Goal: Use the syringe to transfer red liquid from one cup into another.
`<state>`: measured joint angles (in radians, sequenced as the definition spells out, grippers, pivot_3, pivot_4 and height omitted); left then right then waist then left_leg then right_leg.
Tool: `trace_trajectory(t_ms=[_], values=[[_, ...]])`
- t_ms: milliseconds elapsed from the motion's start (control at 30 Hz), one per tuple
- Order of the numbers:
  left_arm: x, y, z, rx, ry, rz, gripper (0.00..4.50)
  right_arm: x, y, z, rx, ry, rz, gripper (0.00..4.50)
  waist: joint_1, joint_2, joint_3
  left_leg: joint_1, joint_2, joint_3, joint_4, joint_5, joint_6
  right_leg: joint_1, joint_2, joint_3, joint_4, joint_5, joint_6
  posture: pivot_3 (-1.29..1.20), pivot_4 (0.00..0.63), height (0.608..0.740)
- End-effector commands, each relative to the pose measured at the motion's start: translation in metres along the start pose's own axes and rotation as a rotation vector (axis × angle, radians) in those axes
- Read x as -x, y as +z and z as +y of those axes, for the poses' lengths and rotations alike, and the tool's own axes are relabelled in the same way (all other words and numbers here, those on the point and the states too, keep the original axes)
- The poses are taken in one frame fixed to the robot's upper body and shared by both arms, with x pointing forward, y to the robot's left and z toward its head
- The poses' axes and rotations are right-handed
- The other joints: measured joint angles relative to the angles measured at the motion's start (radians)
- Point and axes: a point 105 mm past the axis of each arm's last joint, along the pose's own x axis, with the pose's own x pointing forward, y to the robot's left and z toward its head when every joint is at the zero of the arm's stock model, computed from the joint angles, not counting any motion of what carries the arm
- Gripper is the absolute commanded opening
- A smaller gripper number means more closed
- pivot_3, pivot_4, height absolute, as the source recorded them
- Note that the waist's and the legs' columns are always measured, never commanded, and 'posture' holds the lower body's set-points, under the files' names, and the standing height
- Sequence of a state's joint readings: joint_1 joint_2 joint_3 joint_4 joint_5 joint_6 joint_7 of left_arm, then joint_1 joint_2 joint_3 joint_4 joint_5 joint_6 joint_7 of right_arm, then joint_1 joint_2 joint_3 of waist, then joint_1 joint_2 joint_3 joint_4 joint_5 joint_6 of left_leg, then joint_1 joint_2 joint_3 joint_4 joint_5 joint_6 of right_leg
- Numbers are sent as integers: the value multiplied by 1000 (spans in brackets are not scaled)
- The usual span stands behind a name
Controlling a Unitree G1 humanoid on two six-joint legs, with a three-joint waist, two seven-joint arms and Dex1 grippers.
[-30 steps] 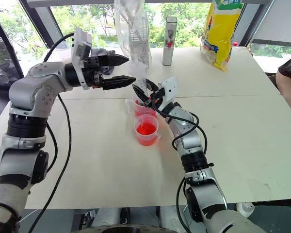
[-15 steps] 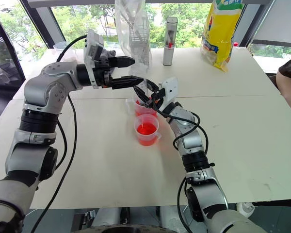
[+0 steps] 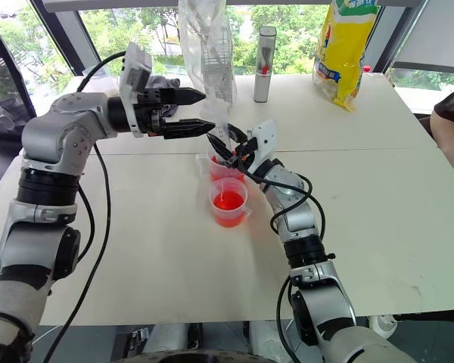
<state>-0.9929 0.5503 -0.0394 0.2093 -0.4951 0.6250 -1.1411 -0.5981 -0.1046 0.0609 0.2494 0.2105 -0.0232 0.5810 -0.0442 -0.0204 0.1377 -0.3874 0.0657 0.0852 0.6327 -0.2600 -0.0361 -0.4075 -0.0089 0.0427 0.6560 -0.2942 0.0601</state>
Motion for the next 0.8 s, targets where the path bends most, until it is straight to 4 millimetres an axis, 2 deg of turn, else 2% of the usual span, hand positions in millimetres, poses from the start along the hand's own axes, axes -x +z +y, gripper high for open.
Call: trace_trajectory(t_ms=[33, 300, 500, 800], values=[[6, 18, -7, -20, -22, -59, 4500, 0, 0, 0, 0, 6, 11, 1411, 0, 0, 0, 0, 0, 0, 0, 0, 0, 0, 0, 0, 0, 0, 0, 0, 150, 740], [0, 16, -12, -4, -40, -66, 4500, -1, -1, 1, -1, 11, 18, 1411, 0, 0, 0, 1, 0, 0, 0, 0, 0, 0, 0, 0, 1, 0, 0, 0, 150, 740], [-9, 8, -9, 5, -32, -58, 4500, 0, -2, 2, -3, 10, 21, 1411, 0, 0, 0, 1, 0, 0, 0, 0, 0, 0, 0, 0, 1, 0, 0, 0, 150, 740], [-21, 6, -4, 20, -30, -78, 4500, 3, -2, 6, -5, 20, 23, 1411, 0, 0, 0, 1, 0, 0, 0, 0, 0, 1, 0, 0, 1, 0, 0, 0, 150, 740]])
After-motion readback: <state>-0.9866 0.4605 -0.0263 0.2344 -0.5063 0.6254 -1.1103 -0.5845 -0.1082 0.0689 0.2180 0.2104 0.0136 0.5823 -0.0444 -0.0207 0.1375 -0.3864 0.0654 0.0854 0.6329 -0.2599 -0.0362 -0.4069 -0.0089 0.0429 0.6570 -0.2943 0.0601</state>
